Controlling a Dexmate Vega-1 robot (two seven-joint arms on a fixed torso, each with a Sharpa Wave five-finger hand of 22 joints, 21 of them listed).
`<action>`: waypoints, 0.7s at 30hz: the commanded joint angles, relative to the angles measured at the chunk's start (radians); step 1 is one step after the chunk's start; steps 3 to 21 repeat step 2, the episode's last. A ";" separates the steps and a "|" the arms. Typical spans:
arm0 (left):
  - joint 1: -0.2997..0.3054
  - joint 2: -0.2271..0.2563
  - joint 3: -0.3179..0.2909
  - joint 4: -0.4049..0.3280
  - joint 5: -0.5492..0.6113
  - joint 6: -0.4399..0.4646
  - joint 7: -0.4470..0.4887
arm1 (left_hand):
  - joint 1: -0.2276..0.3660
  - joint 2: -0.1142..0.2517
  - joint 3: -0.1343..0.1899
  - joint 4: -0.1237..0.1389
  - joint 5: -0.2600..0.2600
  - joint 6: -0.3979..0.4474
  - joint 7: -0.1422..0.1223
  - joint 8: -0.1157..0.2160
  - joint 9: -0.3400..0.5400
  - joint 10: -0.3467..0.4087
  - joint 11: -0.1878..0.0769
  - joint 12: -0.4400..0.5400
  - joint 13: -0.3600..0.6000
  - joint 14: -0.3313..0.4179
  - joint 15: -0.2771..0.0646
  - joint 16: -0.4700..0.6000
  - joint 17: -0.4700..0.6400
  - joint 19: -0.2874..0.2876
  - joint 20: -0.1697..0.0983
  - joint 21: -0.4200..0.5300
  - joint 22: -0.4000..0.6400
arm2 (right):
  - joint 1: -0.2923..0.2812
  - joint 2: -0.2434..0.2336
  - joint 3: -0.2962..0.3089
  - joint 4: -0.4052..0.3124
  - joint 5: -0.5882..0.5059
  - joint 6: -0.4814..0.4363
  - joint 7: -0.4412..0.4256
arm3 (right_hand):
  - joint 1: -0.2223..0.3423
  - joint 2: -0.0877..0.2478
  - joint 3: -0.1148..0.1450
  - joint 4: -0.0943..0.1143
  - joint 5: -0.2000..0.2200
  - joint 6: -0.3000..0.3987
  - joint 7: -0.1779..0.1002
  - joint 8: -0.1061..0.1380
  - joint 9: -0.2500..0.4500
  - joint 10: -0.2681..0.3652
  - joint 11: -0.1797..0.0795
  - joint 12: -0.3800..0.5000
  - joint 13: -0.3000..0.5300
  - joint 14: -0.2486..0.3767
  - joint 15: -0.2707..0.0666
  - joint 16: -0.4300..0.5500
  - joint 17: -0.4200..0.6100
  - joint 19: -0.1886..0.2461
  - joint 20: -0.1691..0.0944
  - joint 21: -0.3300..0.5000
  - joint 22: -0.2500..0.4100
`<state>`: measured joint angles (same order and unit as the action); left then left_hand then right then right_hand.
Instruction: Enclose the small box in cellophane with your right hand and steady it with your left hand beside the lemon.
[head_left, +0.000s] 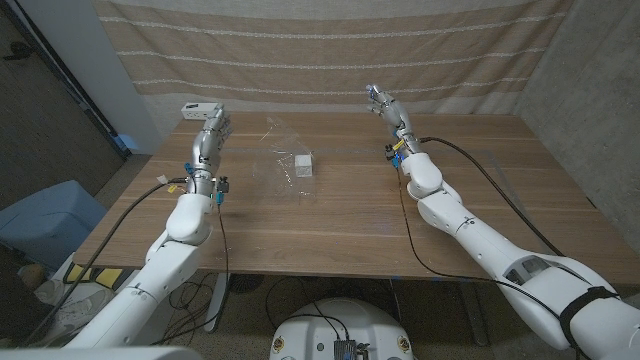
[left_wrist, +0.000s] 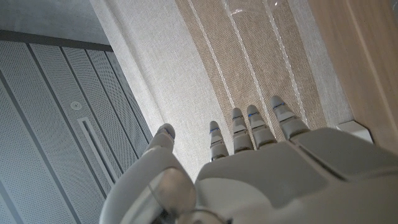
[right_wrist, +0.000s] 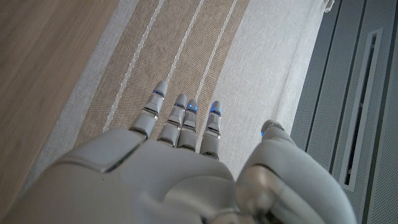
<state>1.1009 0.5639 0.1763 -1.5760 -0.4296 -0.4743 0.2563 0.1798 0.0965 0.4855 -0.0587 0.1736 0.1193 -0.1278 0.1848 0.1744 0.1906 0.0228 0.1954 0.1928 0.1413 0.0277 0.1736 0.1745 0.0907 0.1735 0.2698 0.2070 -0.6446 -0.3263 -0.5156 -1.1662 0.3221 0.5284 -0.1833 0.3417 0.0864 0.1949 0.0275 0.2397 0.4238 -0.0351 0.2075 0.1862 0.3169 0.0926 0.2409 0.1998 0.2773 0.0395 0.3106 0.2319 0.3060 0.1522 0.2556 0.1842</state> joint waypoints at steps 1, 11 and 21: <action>-0.061 0.027 0.033 0.077 -0.084 0.037 -0.115 | -0.009 0.003 -0.004 0.003 0.003 -0.003 0.001 -0.002 0.002 -0.006 0.000 -0.004 0.002 -0.007 0.003 0.000 0.004 -0.006 0.000 -0.002 0.002 | -0.101 -0.015 0.083 -0.103 0.032 -0.017 -0.093 | 0.005 0.006 0.006 -0.001 -0.004 0.008 0.008 0.006 0.000 0.010 0.001 0.003 0.004 0.010 0.001 0.007 0.000 0.012 0.001 0.005 0.002; -0.068 0.025 0.037 0.089 -0.096 0.038 -0.129 | -0.010 0.003 -0.004 0.003 0.003 -0.004 0.002 -0.003 0.002 -0.007 0.000 -0.004 0.002 -0.008 0.003 0.000 0.004 -0.006 0.000 -0.002 0.002 | -0.108 -0.015 0.085 -0.112 0.027 -0.019 -0.105 | 0.005 0.006 0.006 -0.002 -0.005 0.008 0.008 0.005 0.000 0.008 0.000 0.002 0.004 0.011 -0.002 0.007 0.000 0.013 0.002 0.005 0.002; -0.068 0.025 0.037 0.089 -0.096 0.038 -0.129 | -0.010 0.003 -0.004 0.003 0.003 -0.004 0.002 -0.003 0.002 -0.007 0.000 -0.004 0.002 -0.008 0.003 0.000 0.004 -0.006 0.000 -0.002 0.002 | -0.108 -0.015 0.085 -0.112 0.027 -0.019 -0.105 | 0.005 0.006 0.006 -0.002 -0.005 0.008 0.008 0.005 0.000 0.008 0.000 0.002 0.004 0.011 -0.002 0.007 0.000 0.013 0.002 0.005 0.002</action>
